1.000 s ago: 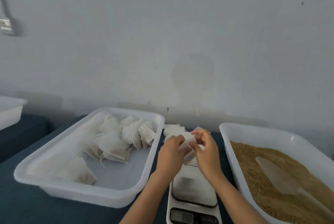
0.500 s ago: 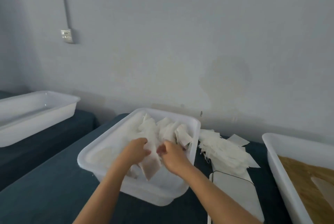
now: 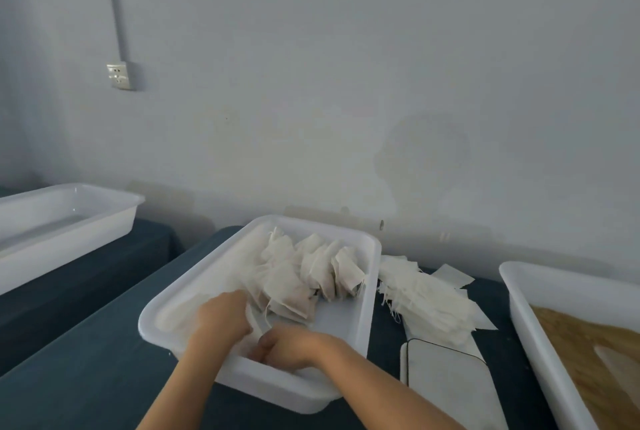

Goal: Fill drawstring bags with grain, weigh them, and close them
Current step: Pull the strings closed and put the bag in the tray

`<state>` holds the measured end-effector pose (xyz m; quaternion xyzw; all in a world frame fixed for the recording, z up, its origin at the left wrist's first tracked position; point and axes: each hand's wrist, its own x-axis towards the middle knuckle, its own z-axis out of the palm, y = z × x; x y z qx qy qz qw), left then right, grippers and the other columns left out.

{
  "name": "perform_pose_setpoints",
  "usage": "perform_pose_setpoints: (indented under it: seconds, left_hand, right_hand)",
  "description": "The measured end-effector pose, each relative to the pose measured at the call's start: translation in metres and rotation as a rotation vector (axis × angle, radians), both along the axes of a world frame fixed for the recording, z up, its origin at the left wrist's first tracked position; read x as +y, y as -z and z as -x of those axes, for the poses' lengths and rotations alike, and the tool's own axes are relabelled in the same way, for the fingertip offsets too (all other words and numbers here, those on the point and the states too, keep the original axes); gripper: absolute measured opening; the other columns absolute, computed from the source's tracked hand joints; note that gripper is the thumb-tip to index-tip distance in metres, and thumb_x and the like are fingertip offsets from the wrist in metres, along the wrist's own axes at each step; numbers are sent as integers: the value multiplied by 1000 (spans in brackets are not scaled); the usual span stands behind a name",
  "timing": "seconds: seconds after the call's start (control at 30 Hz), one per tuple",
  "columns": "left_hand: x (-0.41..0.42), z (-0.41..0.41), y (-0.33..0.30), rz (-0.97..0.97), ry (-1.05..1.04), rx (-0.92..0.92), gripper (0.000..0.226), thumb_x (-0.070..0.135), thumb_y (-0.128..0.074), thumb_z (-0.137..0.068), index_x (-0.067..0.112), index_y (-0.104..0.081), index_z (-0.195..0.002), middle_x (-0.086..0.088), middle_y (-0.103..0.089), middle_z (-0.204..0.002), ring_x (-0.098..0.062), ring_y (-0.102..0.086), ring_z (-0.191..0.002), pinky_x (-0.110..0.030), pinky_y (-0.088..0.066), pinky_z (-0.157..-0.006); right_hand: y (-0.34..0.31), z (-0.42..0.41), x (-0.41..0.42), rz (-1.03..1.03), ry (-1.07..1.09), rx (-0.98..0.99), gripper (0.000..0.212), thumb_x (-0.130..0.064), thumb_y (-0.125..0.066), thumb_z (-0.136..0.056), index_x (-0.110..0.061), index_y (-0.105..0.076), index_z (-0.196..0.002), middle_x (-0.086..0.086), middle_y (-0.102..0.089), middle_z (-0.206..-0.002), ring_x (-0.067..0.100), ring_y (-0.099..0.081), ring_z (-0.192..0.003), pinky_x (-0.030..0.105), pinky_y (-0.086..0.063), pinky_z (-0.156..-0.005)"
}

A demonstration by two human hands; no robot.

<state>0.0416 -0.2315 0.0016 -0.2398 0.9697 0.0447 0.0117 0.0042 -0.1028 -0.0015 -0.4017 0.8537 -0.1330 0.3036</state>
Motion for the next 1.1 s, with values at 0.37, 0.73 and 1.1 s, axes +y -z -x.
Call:
perform_pose_setpoints:
  seconds: [0.37, 0.73, 1.1]
  left_hand:
    - [76, 44, -31, -68, 149, 332, 14, 27, -50, -91, 18, -41, -96, -5, -60, -109, -26, -58, -103, -30, -42, -80]
    - [116, 69, -11, -69, 284, 371, 18, 23, -32, -99, 15, -49, -99, -3, -64, -93, -20, -62, -84, -28, -45, -72]
    - [114, 68, -1, -79, 290, 318, 14, 26, -30, -100, 19, -40, -93, 2, -54, -84, -15, -52, -73, -23, -39, -68]
  right_hand:
    - [-63, 61, 118, 756, 429, -40, 30, 4, -40, -94, -10, -66, -93, 2, -68, -88, 2, -64, -73, 12, -50, -65]
    - [23, 141, 229, 240, 912, 386, 38, -24, -64, -88, -9, -48, -119, 8, -51, -123, 22, -51, -112, 29, -42, -85]
    - [22, 145, 231, 21, 811, 526, 29, 5, -40, -88, -8, -62, -102, 7, -60, -116, 22, -58, -105, 19, -38, -74]
